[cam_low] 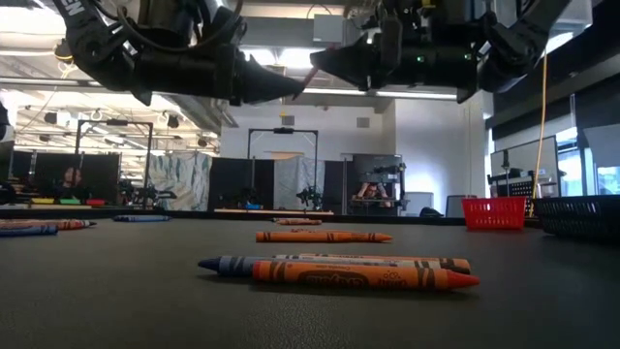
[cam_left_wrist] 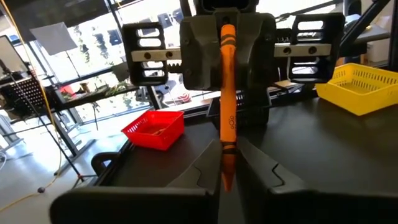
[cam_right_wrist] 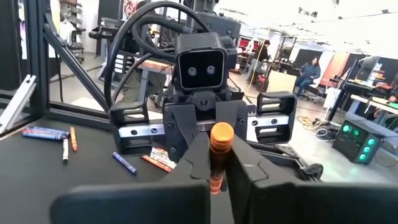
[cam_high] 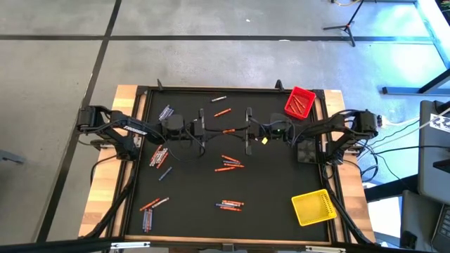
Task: Sort crayons
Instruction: Put the orange crayon into the red bin
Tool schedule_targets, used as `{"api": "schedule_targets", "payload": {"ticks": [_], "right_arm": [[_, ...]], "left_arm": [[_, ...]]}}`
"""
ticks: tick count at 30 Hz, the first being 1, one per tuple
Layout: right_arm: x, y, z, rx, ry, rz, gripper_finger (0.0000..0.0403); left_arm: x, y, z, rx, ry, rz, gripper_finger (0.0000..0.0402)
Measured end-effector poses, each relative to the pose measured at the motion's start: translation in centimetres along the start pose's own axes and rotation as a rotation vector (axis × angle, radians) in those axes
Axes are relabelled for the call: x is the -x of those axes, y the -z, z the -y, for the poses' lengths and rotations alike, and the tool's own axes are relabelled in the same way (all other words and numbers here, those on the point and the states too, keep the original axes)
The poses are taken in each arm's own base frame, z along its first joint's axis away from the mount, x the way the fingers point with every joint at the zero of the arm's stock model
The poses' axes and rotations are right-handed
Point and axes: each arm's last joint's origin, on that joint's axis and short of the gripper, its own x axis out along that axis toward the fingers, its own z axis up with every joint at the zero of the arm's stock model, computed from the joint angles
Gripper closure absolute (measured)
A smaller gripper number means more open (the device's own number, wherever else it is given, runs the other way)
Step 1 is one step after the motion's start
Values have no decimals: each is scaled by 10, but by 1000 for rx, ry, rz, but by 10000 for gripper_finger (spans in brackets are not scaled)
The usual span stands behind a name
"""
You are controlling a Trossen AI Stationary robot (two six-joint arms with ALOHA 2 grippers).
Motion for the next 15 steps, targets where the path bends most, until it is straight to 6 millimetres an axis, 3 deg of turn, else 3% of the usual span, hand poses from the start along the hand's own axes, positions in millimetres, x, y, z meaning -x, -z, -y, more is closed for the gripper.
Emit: {"api": "schedule_targets", "payload": {"ticks": [4, 8, 15], "right_arm": [[0, 1, 0, 4, 9, -16, 368], [2, 2, 2, 9, 74, -60, 387], [21, -19, 10, 46, 283, -221, 373]], "left_arm": [[0, 1, 0, 2, -3, -10, 345], [0, 6, 0, -10, -37, -73, 305], [2, 13, -5, -42, -225, -186, 267]]}}
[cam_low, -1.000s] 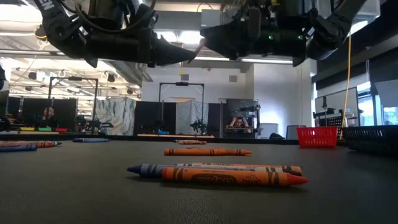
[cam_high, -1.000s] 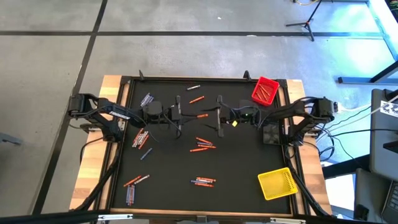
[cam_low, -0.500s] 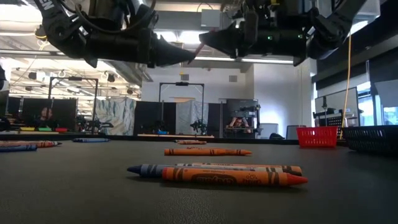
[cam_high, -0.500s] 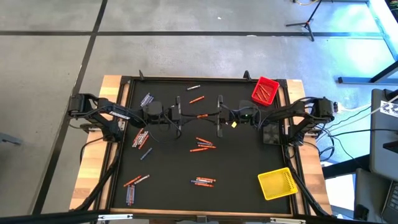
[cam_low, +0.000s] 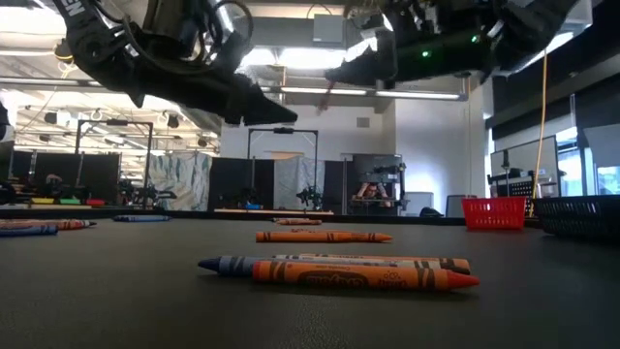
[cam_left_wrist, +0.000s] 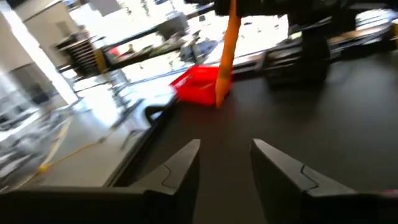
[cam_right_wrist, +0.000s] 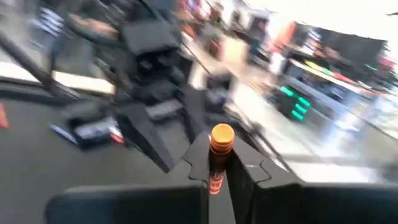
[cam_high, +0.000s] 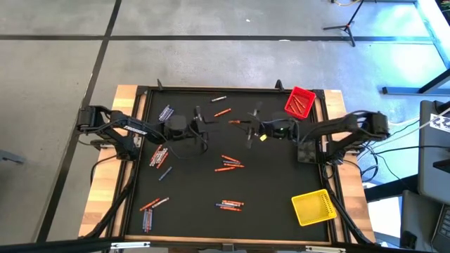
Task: Sort crayons
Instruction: Put the orange crayon into the red bin
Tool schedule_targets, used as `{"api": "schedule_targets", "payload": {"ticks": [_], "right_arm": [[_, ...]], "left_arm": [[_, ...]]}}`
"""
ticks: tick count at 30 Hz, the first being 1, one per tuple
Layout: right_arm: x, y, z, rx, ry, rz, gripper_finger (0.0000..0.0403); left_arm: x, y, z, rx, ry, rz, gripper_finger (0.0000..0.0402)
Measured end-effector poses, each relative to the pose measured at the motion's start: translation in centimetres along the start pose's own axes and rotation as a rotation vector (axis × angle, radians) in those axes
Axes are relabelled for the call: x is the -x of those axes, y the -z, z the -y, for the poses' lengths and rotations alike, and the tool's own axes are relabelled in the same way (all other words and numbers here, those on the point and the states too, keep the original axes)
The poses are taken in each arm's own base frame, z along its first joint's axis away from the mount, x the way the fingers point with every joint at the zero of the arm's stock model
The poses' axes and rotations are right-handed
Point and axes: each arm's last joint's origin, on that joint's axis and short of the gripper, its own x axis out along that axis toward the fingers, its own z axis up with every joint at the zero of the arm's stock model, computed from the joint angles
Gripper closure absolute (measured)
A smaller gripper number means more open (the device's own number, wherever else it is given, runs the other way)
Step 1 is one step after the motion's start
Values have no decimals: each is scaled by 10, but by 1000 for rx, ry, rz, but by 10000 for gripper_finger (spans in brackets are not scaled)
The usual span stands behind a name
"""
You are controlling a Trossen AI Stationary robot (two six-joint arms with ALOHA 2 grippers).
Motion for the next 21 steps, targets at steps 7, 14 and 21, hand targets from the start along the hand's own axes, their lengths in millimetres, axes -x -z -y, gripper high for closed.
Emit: {"api": "schedule_targets", "payload": {"ticks": [7, 14, 21], "right_arm": [[43, -17, 25, 120, 317, -252, 384], [72, -8, 58, 172, 526, -492, 374], [83, 21, 100, 126, 633, -708, 382]], "left_arm": [[0, 3, 0, -8, -35, -43, 268], [0, 3, 0, -8, -34, -41, 268], [0, 3, 0, -8, -34, -41, 268]]}}
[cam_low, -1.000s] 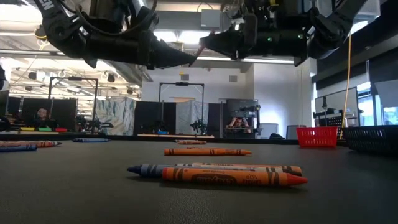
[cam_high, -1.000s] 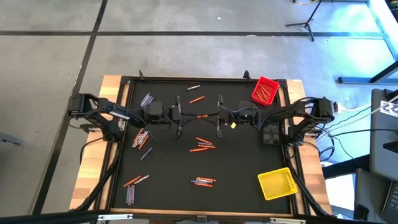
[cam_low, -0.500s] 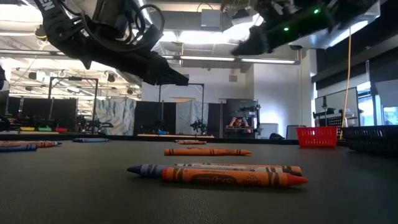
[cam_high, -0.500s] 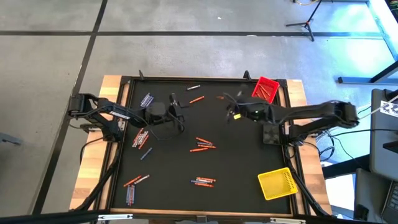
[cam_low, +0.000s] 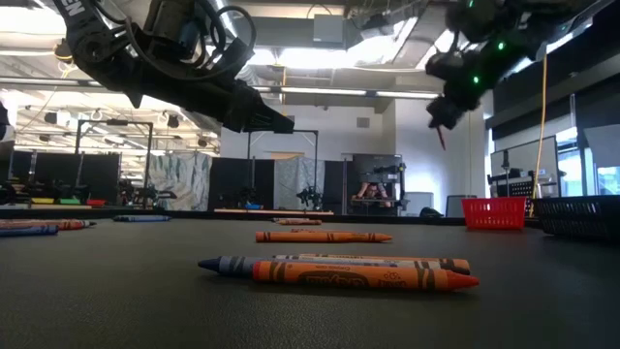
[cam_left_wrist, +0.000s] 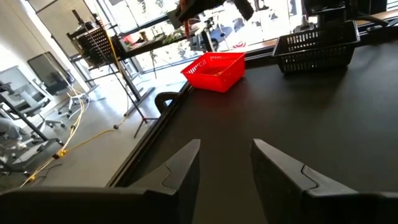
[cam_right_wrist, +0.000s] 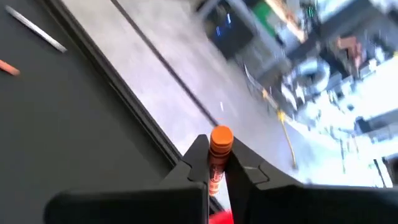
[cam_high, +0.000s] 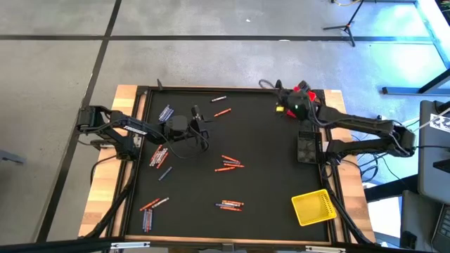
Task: Sort crayons
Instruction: Put the orange crayon into the red bin
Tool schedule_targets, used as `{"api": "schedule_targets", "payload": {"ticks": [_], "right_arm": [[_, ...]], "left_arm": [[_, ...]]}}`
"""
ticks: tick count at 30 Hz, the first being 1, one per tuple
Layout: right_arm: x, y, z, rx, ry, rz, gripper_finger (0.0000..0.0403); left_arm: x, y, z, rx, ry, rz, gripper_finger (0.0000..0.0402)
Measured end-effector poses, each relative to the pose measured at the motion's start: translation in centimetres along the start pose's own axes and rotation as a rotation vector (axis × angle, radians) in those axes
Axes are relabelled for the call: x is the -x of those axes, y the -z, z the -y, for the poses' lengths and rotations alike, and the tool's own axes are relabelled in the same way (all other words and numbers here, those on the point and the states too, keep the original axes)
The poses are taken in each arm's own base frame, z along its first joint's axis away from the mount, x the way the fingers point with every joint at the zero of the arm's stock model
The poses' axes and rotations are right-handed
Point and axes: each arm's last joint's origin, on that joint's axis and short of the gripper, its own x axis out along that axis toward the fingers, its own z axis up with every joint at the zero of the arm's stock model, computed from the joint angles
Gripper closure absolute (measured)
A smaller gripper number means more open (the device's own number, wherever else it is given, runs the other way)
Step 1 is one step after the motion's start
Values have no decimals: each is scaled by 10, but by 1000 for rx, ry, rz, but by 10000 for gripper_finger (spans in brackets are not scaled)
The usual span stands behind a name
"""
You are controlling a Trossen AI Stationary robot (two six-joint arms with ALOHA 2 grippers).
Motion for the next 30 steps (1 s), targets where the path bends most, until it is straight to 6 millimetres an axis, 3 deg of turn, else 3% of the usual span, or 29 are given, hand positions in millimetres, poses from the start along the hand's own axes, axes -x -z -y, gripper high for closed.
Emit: {"api": "schedule_targets", "payload": {"ticks": [11, 25, 30], "right_arm": [[-41, 42, 28, -169, -46, -301, 373], [-78, 76, 23, -228, -70, -551, 368], [-81, 80, 22, -241, -24, -582, 342]], "left_arm": [[0, 1, 0, -4, 4, -11, 269], [0, 2, 2, -33, 58, -4, 269], [0, 2, 2, -34, 56, -4, 269]]}}
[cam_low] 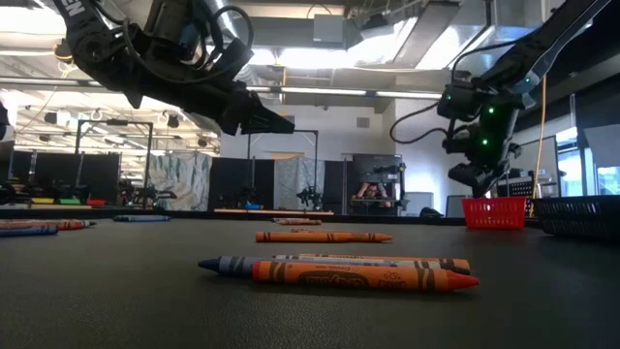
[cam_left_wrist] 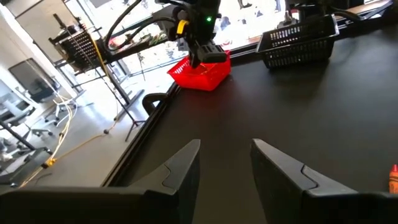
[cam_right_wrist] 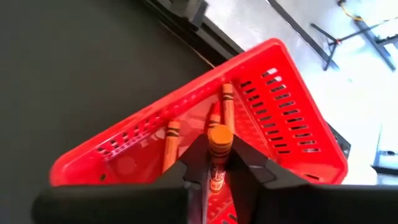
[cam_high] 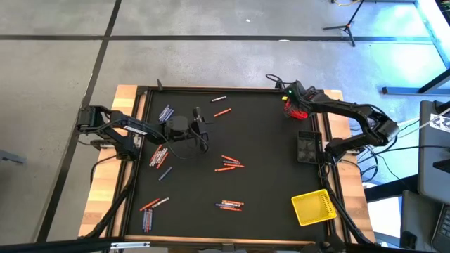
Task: Sort crayons
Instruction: Put the orange crayon into the red bin
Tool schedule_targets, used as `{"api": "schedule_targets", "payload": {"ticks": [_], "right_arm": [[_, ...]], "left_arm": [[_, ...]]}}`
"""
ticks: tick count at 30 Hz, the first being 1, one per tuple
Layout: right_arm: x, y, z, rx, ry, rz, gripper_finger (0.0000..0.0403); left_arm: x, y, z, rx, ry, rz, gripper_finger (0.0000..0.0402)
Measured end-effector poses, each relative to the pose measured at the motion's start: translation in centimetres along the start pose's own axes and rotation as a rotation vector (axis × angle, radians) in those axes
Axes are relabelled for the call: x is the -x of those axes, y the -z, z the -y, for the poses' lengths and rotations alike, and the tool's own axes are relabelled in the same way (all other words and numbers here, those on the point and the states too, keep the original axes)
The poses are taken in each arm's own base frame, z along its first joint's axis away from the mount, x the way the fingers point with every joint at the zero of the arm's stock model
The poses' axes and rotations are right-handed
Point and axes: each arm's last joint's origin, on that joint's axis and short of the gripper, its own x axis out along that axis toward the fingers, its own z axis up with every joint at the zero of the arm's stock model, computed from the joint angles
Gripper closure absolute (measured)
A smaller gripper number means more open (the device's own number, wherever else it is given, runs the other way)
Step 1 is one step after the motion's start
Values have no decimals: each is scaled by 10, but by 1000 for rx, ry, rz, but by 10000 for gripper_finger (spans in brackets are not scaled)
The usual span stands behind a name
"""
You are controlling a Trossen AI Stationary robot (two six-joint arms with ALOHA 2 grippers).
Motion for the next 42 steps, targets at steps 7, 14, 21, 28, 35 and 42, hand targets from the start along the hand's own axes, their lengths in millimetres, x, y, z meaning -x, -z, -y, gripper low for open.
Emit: {"api": "schedule_targets", "payload": {"ticks": [7, 14, 21, 28, 35, 42], "right_arm": [[1, 0, 1, 5, 27, -13, 256], [28, -20, -16, -59, -169, 230, 250], [69, -44, -63, 10, -454, 611, 256], [97, -52, -105, 100, -577, 887, 257], [104, -48, -130, 232, -638, 976, 257], [115, -42, -140, 292, -664, 1022, 257]], "left_arm": [[0, 0, -1, -1, -5, 3, 269], [0, -3, -3, -13, -12, 35, 269], [-2, -1, -9, 86, -45, 23, 269], [-4, 12, -23, 192, -78, -61, 269], [-13, 22, -39, 290, -110, -220, 269], [-30, 27, -52, 332, -42, -278, 269]]}}
